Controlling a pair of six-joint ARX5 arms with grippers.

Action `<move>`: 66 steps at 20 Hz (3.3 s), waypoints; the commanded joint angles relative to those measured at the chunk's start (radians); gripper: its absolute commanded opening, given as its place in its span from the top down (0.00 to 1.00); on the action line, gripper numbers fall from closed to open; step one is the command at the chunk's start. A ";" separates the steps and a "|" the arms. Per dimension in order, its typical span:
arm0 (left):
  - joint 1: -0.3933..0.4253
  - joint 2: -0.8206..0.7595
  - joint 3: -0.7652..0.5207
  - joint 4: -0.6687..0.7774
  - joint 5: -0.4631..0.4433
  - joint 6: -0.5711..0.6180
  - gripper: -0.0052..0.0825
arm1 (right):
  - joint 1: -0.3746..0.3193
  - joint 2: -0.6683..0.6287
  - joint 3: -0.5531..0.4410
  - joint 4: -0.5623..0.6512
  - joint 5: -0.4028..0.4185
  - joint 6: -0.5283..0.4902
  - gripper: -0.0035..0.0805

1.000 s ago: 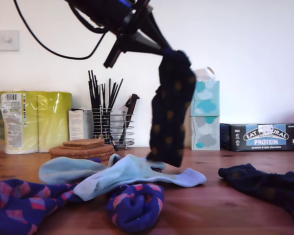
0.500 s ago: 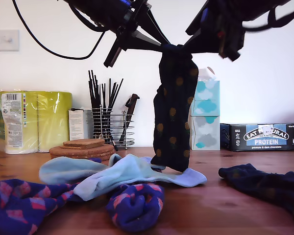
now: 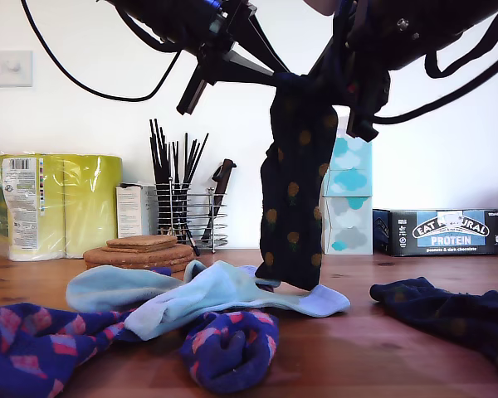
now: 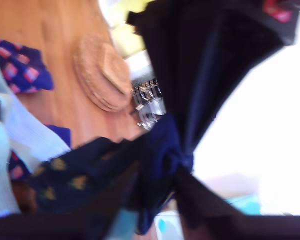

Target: Pair up the socks based on colour and pattern, by placing each sock on top of its pair

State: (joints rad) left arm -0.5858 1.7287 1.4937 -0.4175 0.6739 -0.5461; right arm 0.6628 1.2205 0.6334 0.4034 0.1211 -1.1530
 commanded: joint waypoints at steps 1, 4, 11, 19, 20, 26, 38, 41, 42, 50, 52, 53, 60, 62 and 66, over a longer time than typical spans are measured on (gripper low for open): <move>-0.010 0.011 -0.016 -0.008 0.008 0.035 0.97 | 0.005 0.000 0.030 0.010 0.037 0.001 0.97; -0.010 0.011 -0.016 -0.008 0.006 0.097 0.79 | 0.004 -0.017 0.047 -0.004 0.073 0.014 0.97; 0.098 -0.047 -0.016 -0.193 -0.008 0.355 0.80 | -0.112 -0.063 0.055 -0.098 0.093 0.029 0.97; 0.125 -0.094 -0.102 -0.320 -0.195 0.557 0.96 | -0.169 -0.063 0.215 -0.261 0.103 0.028 0.97; 0.125 -0.105 -0.145 -0.288 -0.198 0.557 0.96 | -0.169 -0.063 0.232 -0.292 0.117 0.027 0.97; 0.136 -0.195 -0.319 -0.209 -0.196 0.554 0.96 | -0.219 -0.063 0.237 -0.420 0.121 0.093 0.97; 0.148 -0.283 -0.323 -0.188 -0.185 0.554 0.96 | -0.129 -0.211 0.237 -1.151 0.035 0.433 0.97; 0.148 -0.283 -0.323 -0.187 -0.183 0.554 0.96 | -0.091 -0.240 0.237 -1.411 -0.092 0.585 0.97; 0.148 -0.283 -0.323 -0.187 -0.180 0.554 0.96 | -0.081 -0.233 0.237 -1.465 -0.126 0.609 0.97; 0.148 -0.283 -0.323 -0.192 -0.128 0.554 0.96 | -0.052 -0.093 0.236 -1.570 -0.208 0.686 0.75; 0.148 -0.283 -0.323 -0.196 -0.120 0.554 0.96 | -0.052 -0.065 0.236 -1.595 -0.209 0.699 0.54; 0.148 -0.283 -0.323 -0.196 -0.114 0.554 0.96 | -0.052 -0.065 0.237 -1.594 -0.208 0.709 0.52; 0.148 -0.283 -0.323 -0.195 -0.077 0.554 0.96 | -0.053 -0.107 0.240 -1.653 -0.226 0.766 0.45; 0.148 -0.283 -0.323 -0.190 -0.068 0.555 0.96 | -0.052 -0.116 0.241 -1.687 -0.227 0.770 0.45; 0.148 -0.283 -0.323 -0.185 -0.033 0.555 0.96 | -0.053 -0.122 0.245 -1.651 -0.239 0.794 0.47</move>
State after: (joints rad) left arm -0.4381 1.4422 1.1759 -0.6117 0.6319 0.0063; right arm 0.6044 1.1069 0.8825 -1.2625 -0.1196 -0.3637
